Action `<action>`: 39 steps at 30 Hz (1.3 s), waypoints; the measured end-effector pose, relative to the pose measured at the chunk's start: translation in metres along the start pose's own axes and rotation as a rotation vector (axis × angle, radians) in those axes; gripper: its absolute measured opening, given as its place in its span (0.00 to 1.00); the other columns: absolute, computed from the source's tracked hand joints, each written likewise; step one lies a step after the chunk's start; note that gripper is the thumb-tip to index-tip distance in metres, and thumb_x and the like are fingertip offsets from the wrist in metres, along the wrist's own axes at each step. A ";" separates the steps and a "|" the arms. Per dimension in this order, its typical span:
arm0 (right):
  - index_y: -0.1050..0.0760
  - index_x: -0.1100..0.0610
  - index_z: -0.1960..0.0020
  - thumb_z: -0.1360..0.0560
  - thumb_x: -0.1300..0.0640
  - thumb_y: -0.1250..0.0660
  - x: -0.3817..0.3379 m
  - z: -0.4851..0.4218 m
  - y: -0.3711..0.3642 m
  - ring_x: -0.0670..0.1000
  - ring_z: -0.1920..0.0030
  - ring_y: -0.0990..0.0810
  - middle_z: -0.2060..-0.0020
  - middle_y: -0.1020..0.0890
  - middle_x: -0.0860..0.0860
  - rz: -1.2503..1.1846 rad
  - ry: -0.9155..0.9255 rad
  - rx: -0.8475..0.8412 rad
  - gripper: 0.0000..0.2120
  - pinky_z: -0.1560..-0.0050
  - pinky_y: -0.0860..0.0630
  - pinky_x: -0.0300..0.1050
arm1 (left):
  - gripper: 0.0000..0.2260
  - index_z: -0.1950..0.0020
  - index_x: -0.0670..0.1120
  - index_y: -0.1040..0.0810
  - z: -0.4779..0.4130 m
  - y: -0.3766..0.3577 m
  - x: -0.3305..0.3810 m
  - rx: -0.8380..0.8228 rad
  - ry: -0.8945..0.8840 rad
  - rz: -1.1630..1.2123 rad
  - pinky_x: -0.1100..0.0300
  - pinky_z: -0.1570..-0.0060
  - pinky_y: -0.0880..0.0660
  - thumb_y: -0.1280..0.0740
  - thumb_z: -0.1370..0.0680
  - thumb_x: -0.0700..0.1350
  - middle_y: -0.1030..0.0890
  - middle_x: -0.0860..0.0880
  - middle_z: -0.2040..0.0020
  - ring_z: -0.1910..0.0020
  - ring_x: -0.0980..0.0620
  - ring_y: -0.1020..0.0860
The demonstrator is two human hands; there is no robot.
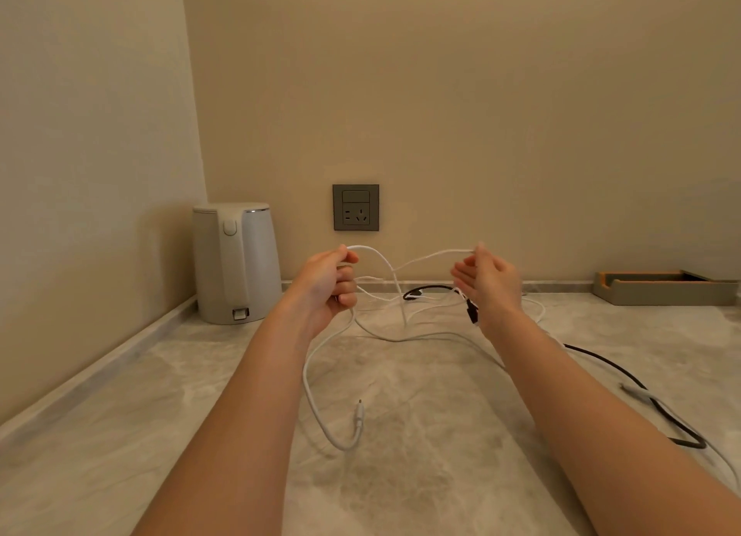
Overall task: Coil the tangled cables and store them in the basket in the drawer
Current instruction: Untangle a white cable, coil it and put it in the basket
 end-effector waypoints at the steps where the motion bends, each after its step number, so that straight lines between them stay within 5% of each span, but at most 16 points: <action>1: 0.28 0.58 0.62 0.20 0.53 0.38 -0.003 -0.003 0.005 0.52 0.58 0.19 0.62 0.21 0.55 -0.021 0.002 0.003 0.13 0.54 0.22 0.42 | 0.14 0.60 0.45 0.32 0.000 -0.001 0.000 -0.008 0.005 0.023 0.68 0.83 0.43 0.48 0.16 0.45 0.40 0.55 0.80 0.83 0.59 0.43; 4: 0.25 0.57 0.59 0.24 0.63 0.35 -0.006 -0.012 0.017 0.52 0.56 0.21 0.63 0.20 0.52 0.151 0.145 -0.015 0.05 0.52 0.23 0.45 | 0.14 0.59 0.45 0.33 -0.001 -0.001 0.000 0.007 0.010 0.138 0.68 0.84 0.44 0.49 0.16 0.45 0.39 0.55 0.80 0.84 0.59 0.43; 8: 0.22 0.57 0.44 0.26 0.72 0.43 -0.007 -0.017 0.031 0.50 0.43 0.21 0.46 0.18 0.52 0.507 0.424 -0.078 0.19 0.38 0.27 0.48 | 0.14 0.61 0.46 0.33 -0.006 0.006 0.004 0.093 -0.067 0.339 0.69 0.84 0.45 0.49 0.16 0.44 0.40 0.54 0.81 0.85 0.59 0.43; 11: 0.23 0.55 0.38 0.24 0.69 0.45 -0.007 -0.023 0.042 0.53 0.37 0.25 0.37 0.23 0.51 0.834 0.565 -0.004 0.21 0.40 0.28 0.49 | 0.15 0.61 0.46 0.33 -0.008 0.008 0.004 0.099 -0.066 0.385 0.70 0.84 0.45 0.50 0.16 0.45 0.40 0.54 0.81 0.85 0.59 0.43; 19: 0.29 0.52 0.35 0.25 0.63 0.42 0.004 -0.010 0.043 0.55 0.25 0.48 0.27 0.38 0.53 1.838 0.466 -0.134 0.20 0.27 0.50 0.53 | 0.15 0.60 0.44 0.32 -0.001 -0.007 0.001 -0.040 0.029 0.354 0.68 0.84 0.42 0.47 0.16 0.47 0.39 0.54 0.80 0.84 0.59 0.42; 24: 0.35 0.54 0.31 0.21 0.59 0.46 -0.001 0.010 0.002 0.52 0.24 0.49 0.25 0.41 0.53 1.664 0.799 -0.285 0.19 0.26 0.59 0.52 | 0.17 0.64 0.44 0.31 0.007 -0.014 0.003 -0.277 0.156 0.391 0.69 0.83 0.43 0.46 0.17 0.48 0.41 0.54 0.79 0.83 0.59 0.41; 28: 0.36 0.55 0.28 0.19 0.49 0.43 0.012 0.025 -0.029 0.52 0.26 0.43 0.27 0.36 0.53 1.317 0.656 -0.610 0.22 0.28 0.49 0.47 | 0.16 0.66 0.43 0.28 0.012 -0.015 0.009 -0.388 0.145 0.413 0.69 0.83 0.42 0.43 0.20 0.48 0.40 0.54 0.80 0.83 0.58 0.42; 32: 0.23 0.58 0.50 0.21 0.54 0.39 0.024 0.031 -0.034 0.55 0.46 0.24 0.51 0.20 0.52 1.152 0.624 -0.693 0.09 0.47 0.32 0.48 | 0.17 0.65 0.41 0.26 0.012 -0.014 0.012 -0.424 0.136 0.478 0.69 0.83 0.41 0.44 0.20 0.46 0.40 0.54 0.79 0.83 0.58 0.42; 39: 0.35 0.52 0.60 0.18 0.54 0.48 0.010 0.054 -0.031 0.52 0.66 0.25 0.72 0.24 0.46 1.192 0.625 -0.872 0.12 0.59 0.28 0.52 | 0.19 0.60 0.41 0.26 0.002 -0.005 0.009 -0.219 0.032 0.634 0.67 0.81 0.37 0.48 0.16 0.48 0.40 0.53 0.77 0.81 0.58 0.40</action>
Point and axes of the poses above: each hand's wrist, its own z-axis away from the middle knuckle, its own y-axis out of the back of the hand, x = y × z, the point moved 1 cm from there along -z, towards the middle knuckle
